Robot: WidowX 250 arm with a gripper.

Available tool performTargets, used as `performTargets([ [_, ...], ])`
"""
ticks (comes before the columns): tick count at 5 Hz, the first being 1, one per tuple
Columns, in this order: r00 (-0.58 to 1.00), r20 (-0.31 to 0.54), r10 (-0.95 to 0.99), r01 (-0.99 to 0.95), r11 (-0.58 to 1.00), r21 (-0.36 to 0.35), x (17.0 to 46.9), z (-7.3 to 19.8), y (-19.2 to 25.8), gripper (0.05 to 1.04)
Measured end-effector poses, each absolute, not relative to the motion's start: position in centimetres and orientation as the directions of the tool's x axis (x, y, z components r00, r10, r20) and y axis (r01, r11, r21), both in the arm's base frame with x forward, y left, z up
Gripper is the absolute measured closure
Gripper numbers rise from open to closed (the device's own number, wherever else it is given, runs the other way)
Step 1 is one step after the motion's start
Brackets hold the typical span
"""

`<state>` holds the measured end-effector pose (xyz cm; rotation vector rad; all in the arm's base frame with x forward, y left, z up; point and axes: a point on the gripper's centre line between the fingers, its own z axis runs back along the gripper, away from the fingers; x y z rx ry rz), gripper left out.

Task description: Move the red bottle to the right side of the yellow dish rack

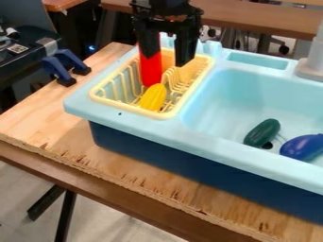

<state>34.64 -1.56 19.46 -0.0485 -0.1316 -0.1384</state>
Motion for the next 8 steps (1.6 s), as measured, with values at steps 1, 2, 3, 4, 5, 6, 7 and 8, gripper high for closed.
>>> performTargets([
  [1,0.986,0.096,-0.134,0.139,0.989,-0.044,34.6,18.2,-1.6,0.081],
  [2,0.983,0.114,-0.143,0.148,0.988,-0.038,34.9,18.6,-0.7,0.081],
  [3,0.984,0.104,-0.147,0.15,0.988,-0.022,34.8,19.3,-0.3,0.081],
  [4,0.984,0.109,-0.142,0.144,0.99,-0.007,34.9,20.1,-0.2,0.081],
  [5,0.987,0.124,-0.104,0.104,0.995,0.005,35.6,21.9,0.7,0.081],
  [6,0.988,0.148,-0.05,0.049,0.999,0.008,36.1,23.3,2.6,0.081],
  [7,0.99,0.136,-0.026,0.025,1.0,0.008,36.3,22.9,4.0,0.081],
  [8,0.991,0.131,-0.018,0.015,1.0,0.025,36.3,23.0,4.7,0.081],
])
